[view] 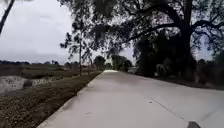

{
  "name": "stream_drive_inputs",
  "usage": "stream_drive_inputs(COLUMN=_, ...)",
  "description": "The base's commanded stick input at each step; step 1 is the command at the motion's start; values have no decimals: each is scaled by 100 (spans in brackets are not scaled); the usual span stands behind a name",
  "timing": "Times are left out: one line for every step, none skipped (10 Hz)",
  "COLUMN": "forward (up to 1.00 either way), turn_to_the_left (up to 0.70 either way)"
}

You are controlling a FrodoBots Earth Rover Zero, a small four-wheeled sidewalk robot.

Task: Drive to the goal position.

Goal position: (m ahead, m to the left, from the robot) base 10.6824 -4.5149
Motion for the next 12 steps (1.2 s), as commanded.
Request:
stream_drive_inputs(forward=100, turn_to_the_left=0)
stream_drive_inputs(forward=100, turn_to_the_left=0)
stream_drive_inputs(forward=100, turn_to_the_left=0)
stream_drive_inputs(forward=100, turn_to_the_left=0)
stream_drive_inputs(forward=100, turn_to_the_left=0)
stream_drive_inputs(forward=100, turn_to_the_left=0)
stream_drive_inputs(forward=100, turn_to_the_left=0)
stream_drive_inputs(forward=100, turn_to_the_left=0)
stream_drive_inputs(forward=100, turn_to_the_left=0)
stream_drive_inputs(forward=100, turn_to_the_left=0)
stream_drive_inputs(forward=100, turn_to_the_left=0)
stream_drive_inputs(forward=100, turn_to_the_left=0)
